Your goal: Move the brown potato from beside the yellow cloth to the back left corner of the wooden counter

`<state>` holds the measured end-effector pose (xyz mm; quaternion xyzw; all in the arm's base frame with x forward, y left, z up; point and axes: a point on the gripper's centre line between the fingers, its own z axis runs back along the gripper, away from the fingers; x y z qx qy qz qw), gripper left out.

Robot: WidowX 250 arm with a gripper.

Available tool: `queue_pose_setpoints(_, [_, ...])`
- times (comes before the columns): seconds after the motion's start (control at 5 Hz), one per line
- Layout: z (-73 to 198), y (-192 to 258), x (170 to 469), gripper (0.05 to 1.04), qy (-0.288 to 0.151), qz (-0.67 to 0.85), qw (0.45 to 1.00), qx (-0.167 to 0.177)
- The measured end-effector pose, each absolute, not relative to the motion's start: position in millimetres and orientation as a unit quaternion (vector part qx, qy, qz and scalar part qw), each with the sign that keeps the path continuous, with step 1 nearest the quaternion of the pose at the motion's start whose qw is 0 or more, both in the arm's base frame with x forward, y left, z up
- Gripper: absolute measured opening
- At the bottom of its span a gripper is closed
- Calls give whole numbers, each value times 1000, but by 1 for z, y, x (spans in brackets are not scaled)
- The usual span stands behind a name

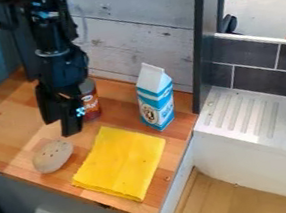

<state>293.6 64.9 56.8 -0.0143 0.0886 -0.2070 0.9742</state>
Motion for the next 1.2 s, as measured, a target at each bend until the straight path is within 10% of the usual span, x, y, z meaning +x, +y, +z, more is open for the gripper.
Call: queue_pose_setpoints(1.2, [50,83,271,1000,170,-147,974,24])
